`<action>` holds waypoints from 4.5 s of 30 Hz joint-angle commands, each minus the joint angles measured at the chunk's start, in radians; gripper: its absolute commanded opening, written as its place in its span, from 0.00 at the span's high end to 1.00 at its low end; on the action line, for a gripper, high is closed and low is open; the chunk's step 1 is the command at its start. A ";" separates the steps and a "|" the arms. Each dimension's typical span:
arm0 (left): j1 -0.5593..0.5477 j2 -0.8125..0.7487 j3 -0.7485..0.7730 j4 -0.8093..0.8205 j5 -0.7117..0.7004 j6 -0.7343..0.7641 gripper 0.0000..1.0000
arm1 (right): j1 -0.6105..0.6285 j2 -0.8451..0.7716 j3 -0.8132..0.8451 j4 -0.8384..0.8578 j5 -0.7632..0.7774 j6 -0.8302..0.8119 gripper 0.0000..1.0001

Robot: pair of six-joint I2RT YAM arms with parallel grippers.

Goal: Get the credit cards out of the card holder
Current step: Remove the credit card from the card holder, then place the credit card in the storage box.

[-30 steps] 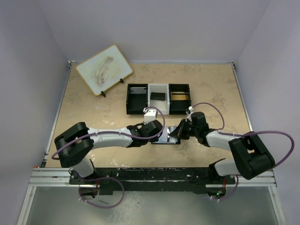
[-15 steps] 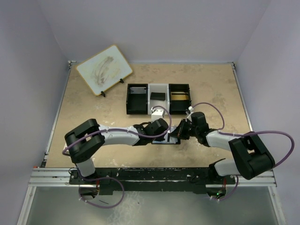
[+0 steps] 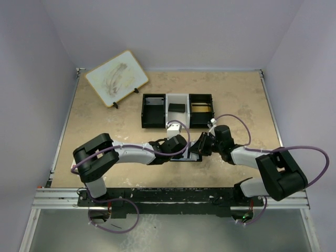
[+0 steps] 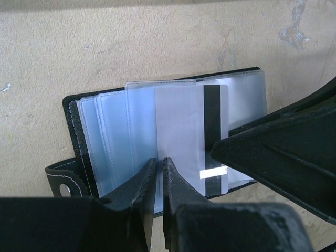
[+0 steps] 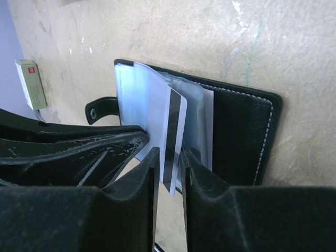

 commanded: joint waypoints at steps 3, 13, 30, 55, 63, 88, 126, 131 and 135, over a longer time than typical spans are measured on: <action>0.002 -0.004 -0.030 -0.082 -0.038 -0.004 0.93 | -0.003 0.041 0.000 0.128 -0.078 0.023 0.76; 0.002 -0.007 -0.023 -0.090 -0.044 -0.005 0.93 | -0.003 0.065 0.002 0.135 -0.092 0.018 0.95; 0.002 -0.068 -0.034 -0.110 -0.068 0.003 0.93 | -0.011 -0.264 0.075 -0.224 0.122 -0.108 1.00; 0.294 -0.611 0.127 -0.633 -0.255 0.241 0.30 | 0.027 -0.299 0.392 -0.151 0.098 -0.616 1.00; 0.673 -0.663 0.111 -0.739 -0.156 0.397 0.29 | 0.089 -0.137 0.585 -0.200 -0.004 -0.970 1.00; 0.820 -0.798 -0.035 -0.654 -0.304 0.368 0.29 | 0.175 0.777 1.737 -1.024 -0.064 -1.508 1.00; 0.820 -0.768 -0.039 -0.644 -0.269 0.381 0.30 | 0.271 0.950 1.895 -1.076 0.111 -1.510 1.00; 0.819 -0.769 -0.039 -0.643 -0.268 0.381 0.30 | 0.266 0.978 1.951 -1.119 0.176 -1.530 1.00; 0.819 -0.766 -0.040 -0.643 -0.265 0.381 0.30 | 0.256 1.029 2.014 -1.161 0.230 -1.542 1.00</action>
